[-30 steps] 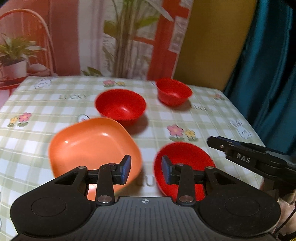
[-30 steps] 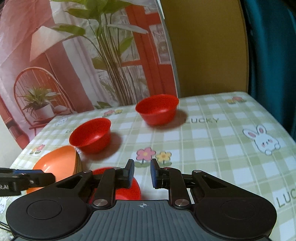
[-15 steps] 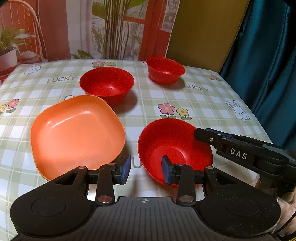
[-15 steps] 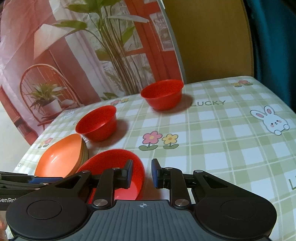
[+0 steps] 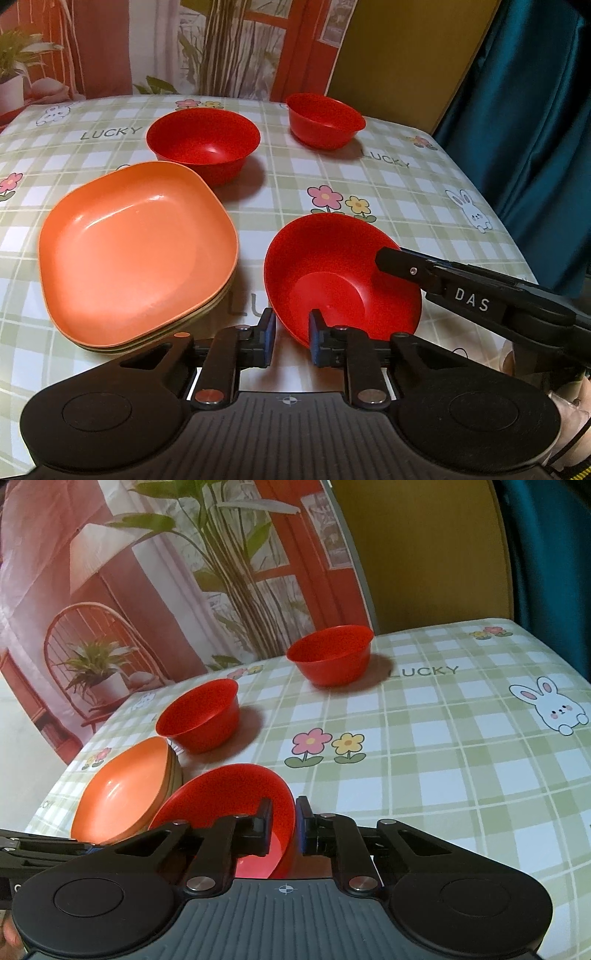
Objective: Organize plates and bowls
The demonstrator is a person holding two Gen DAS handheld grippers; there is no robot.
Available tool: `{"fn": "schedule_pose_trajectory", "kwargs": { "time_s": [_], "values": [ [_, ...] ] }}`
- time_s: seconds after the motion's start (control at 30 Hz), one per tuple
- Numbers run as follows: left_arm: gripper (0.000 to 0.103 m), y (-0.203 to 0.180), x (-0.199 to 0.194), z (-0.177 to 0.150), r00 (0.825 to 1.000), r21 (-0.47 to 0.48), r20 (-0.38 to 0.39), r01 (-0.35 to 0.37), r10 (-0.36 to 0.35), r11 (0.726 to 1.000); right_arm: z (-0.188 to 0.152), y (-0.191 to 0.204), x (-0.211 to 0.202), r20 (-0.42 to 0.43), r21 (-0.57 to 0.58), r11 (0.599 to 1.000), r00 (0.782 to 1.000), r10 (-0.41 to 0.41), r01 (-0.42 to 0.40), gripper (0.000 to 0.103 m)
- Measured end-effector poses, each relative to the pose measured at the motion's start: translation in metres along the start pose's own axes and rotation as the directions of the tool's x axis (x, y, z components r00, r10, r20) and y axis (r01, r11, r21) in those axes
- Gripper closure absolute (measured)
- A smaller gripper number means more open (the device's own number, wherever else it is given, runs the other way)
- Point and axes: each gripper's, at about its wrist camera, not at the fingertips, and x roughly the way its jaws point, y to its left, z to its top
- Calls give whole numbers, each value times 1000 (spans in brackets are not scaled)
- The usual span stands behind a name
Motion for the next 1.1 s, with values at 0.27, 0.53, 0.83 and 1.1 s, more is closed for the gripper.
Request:
{"fn": "schedule_pose_trajectory", "kwargs": {
  "time_s": [0.27,0.53,0.83,1.1],
  "values": [
    [84,1,0,-1,1000,-2,6,5,-5,1000,1,1,-2,10,-4,1000,1000,-8,8,94],
    [84,-4,-11,9,998,60,60,-2,-2,998,17,3,-4,24,8,1000,1000,-6,6,94],
    [84,16,-27,45,993,12,117,15,-17,1000,63,26,4,67,-4,999,997,34,-34,94],
    [84,33,-37,82,984,30,175,10,-15,1000,103,47,25,87,-1,999,995,53,-54,94]
  ]
}}
